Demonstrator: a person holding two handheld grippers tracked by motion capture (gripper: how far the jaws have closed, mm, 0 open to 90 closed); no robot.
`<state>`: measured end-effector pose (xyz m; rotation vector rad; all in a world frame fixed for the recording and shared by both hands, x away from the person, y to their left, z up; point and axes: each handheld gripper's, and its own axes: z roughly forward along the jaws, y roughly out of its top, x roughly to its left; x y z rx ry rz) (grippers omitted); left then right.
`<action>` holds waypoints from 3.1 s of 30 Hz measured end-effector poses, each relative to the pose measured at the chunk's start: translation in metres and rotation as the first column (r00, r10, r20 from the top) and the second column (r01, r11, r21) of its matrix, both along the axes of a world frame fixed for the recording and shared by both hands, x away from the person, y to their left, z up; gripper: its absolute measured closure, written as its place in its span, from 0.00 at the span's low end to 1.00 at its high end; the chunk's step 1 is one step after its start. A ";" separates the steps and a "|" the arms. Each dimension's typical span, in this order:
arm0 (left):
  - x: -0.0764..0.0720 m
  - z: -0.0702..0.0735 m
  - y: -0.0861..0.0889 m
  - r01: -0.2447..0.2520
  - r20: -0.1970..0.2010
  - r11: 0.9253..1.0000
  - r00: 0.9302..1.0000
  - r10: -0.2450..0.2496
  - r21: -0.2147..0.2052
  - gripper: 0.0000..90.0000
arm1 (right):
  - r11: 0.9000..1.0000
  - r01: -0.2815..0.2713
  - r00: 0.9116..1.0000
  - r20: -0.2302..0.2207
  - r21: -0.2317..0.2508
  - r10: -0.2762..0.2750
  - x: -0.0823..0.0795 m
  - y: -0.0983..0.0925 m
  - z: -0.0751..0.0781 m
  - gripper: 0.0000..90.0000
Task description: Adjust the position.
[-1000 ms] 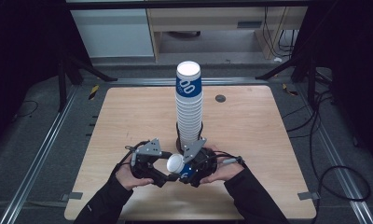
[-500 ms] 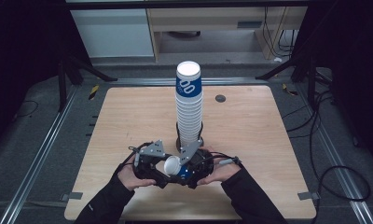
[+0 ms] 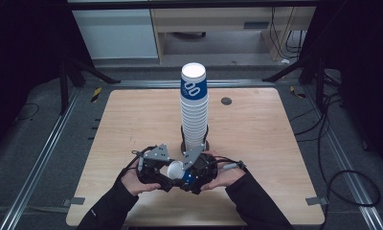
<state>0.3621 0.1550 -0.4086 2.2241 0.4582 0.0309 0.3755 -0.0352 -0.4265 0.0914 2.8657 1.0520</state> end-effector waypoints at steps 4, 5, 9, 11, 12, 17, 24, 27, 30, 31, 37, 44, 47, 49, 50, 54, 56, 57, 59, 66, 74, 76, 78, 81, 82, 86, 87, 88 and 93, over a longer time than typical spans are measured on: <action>-0.001 0.001 0.000 -0.005 0.004 1.000 1.000 0.005 -0.005 0.29 | 1.000 0.002 1.000 -0.001 0.002 -0.002 0.000 0.001 0.000 0.24; -0.001 0.001 0.000 -0.005 0.003 1.000 1.000 0.005 -0.006 0.29 | 1.000 0.001 1.000 -0.001 0.003 -0.001 0.000 0.000 0.000 0.24; -0.001 0.002 0.002 -0.006 0.004 1.000 1.000 0.006 -0.010 0.29 | 1.000 0.007 1.000 -0.003 0.008 -0.007 0.001 0.000 0.002 0.23; 0.000 0.003 0.003 -0.007 0.007 1.000 1.000 0.007 -0.013 0.29 | 1.000 0.010 1.000 0.001 0.011 -0.010 0.000 0.000 0.002 0.22; 0.000 0.003 0.003 -0.009 0.008 1.000 1.000 0.010 -0.016 0.29 | 1.000 0.012 1.000 0.002 0.013 -0.012 0.000 0.000 0.002 0.22; 0.000 0.005 0.006 -0.027 0.017 0.999 0.999 0.028 -0.027 0.29 | 1.000 0.028 1.000 0.006 0.009 -0.028 0.001 -0.001 0.003 0.14; 0.001 0.006 0.011 -0.040 0.024 0.999 0.999 0.040 -0.023 0.29 | 0.999 0.042 0.999 0.009 0.032 -0.042 0.002 -0.004 0.006 0.08; 0.002 0.005 0.015 -0.054 0.025 0.998 0.998 0.055 -0.024 0.29 | 0.997 0.058 0.998 0.016 0.055 -0.059 0.003 -0.009 0.011 0.07; 0.003 0.005 0.020 -0.069 0.028 0.997 0.997 0.070 -0.030 0.29 | 0.993 0.081 0.996 0.026 0.085 -0.084 0.004 -0.018 0.016 0.07; 0.003 0.006 0.022 -0.076 0.032 0.997 0.996 0.077 -0.033 0.29 | 0.991 0.093 0.995 0.026 0.093 -0.096 0.004 -0.020 0.017 0.07; 0.002 0.007 0.035 -0.110 0.041 0.990 0.993 0.113 -0.085 0.29 | 0.982 0.154 0.987 0.034 0.107 -0.158 0.004 -0.037 0.023 0.05; 0.001 0.009 0.047 -0.130 0.052 0.980 0.989 0.140 -0.150 0.29 | 0.973 0.197 0.979 0.033 0.122 -0.203 0.002 -0.052 0.021 0.06; 0.000 0.011 0.052 -0.129 0.052 0.974 0.989 0.141 -0.187 0.29 | 0.967 0.210 0.976 0.024 0.142 -0.216 0.001 -0.056 0.021 0.06; 0.000 0.011 0.053 -0.129 0.057 0.971 0.988 0.143 -0.202 0.29 | 0.964 0.219 0.975 0.014 0.152 -0.223 0.001 -0.060 0.023 0.05; -0.001 0.011 0.054 -0.127 0.057 0.970 0.988 0.142 -0.209 0.29 | 0.961 0.223 0.974 0.010 0.162 -0.228 0.000 -0.062 0.024 0.05; -0.002 0.013 0.054 -0.115 0.063 0.964 0.989 0.134 -0.239 0.29 | 0.944 0.236 0.971 -0.012 0.231 -0.240 -0.002 -0.070 0.022 0.04; -0.002 0.013 0.054 -0.109 0.059 0.962 0.990 0.128 -0.252 0.29 | 0.941 0.249 0.968 -0.025 0.230 -0.250 -0.001 -0.074 0.020 0.03; -0.002 0.013 0.054 -0.104 0.055 0.960 0.991 0.123 -0.261 0.29 | 0.942 0.250 0.968 -0.029 0.223 -0.250 -0.001 -0.075 0.019 0.02; -0.002 0.013 0.054 -0.102 0.056 0.957 0.991 0.121 -0.270 0.29 | 0.939 0.251 0.968 -0.035 0.234 -0.250 -0.001 -0.076 0.018 0.02; -0.002 0.014 0.054 -0.072 0.054 0.947 0.994 0.093 -0.314 0.29 | 0.935 0.215 0.976 -0.101 0.283 -0.194 -0.001 -0.073 0.013 0.03; -0.003 0.013 0.050 -0.039 0.042 0.938 0.998 0.057 -0.344 0.29 | 0.932 0.175 0.982 -0.119 0.317 -0.144 -0.001 -0.063 0.011 0.03; -0.003 0.013 0.048 -0.028 0.039 0.938 0.998 0.045 -0.347 0.29 | 0.930 0.174 0.982 -0.124 0.323 -0.141 -0.001 -0.062 0.010 0.04; -0.003 0.012 0.046 -0.021 0.037 0.937 0.999 0.036 -0.348 0.29 | 0.927 0.174 0.982 -0.125 0.332 -0.139 -0.001 -0.062 0.010 0.04; -0.004 0.011 0.044 -0.010 0.038 0.940 0.999 0.024 -0.341 0.29 | 0.925 0.163 0.984 -0.127 0.343 -0.126 -0.001 -0.060 0.010 0.04; -0.004 0.011 0.043 -0.005 0.035 0.940 0.999 0.017 -0.342 0.29 | 0.925 0.158 0.984 -0.129 0.345 -0.120 -0.001 -0.059 0.010 0.04; -0.004 0.011 0.042 0.007 0.034 0.939 0.999 0.005 -0.345 0.29 | 0.928 0.144 0.986 -0.131 0.344 -0.104 -0.002 -0.054 0.008 0.04; -0.005 0.011 0.041 0.009 0.034 0.939 0.999 0.003 -0.345 0.29 | 0.929 0.140 0.986 -0.132 0.343 -0.100 -0.002 -0.053 0.007 0.04; -0.005 0.011 0.041 0.012 0.034 0.938 0.999 0.000 -0.345 0.29 | 0.929 0.137 0.986 -0.135 0.345 -0.095 -0.002 -0.052 0.007 0.04; -0.005 0.010 0.038 0.024 0.034 0.941 0.999 -0.013 -0.337 0.29 | 0.928 0.117 0.988 -0.138 0.353 -0.072 -0.001 -0.047 0.005 0.04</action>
